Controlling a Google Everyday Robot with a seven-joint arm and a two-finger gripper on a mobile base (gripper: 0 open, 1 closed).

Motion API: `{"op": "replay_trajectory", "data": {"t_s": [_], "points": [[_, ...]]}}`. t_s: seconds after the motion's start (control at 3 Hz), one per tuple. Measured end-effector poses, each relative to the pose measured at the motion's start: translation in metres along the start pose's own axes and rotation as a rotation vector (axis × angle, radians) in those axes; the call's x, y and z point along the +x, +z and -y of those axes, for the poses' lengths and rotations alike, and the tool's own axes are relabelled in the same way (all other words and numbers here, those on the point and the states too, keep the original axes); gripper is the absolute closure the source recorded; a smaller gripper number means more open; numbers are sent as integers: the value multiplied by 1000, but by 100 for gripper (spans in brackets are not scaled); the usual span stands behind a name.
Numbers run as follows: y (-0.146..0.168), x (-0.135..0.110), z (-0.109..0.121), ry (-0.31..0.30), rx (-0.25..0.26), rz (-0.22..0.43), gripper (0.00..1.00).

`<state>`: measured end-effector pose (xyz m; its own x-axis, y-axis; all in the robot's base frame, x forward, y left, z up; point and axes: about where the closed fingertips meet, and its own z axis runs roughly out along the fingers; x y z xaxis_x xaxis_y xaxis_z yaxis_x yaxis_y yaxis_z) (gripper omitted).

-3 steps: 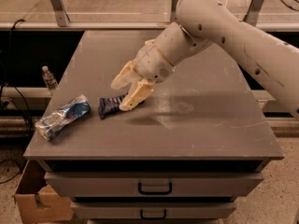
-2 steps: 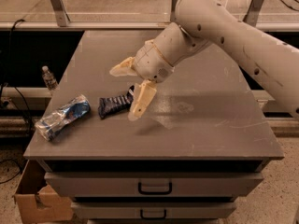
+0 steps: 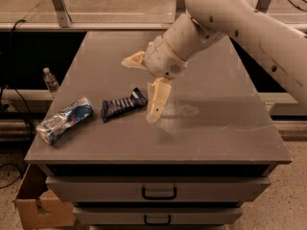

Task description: Move rxbar blueberry near redbull can

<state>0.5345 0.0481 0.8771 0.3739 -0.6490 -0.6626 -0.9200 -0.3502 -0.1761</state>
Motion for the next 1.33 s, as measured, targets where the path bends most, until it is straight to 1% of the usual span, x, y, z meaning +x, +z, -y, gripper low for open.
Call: {"op": "replay_trajectory", "data": {"t_s": [0.33,0.67,1.0,1.33], "points": [[-40,13,-6,28,12,-173,0],[-84,42,-24,94,20,-341,0],[-122,68,-52,149,54,-432,0],[-148,98,-78,207,102,-442,0]]}}
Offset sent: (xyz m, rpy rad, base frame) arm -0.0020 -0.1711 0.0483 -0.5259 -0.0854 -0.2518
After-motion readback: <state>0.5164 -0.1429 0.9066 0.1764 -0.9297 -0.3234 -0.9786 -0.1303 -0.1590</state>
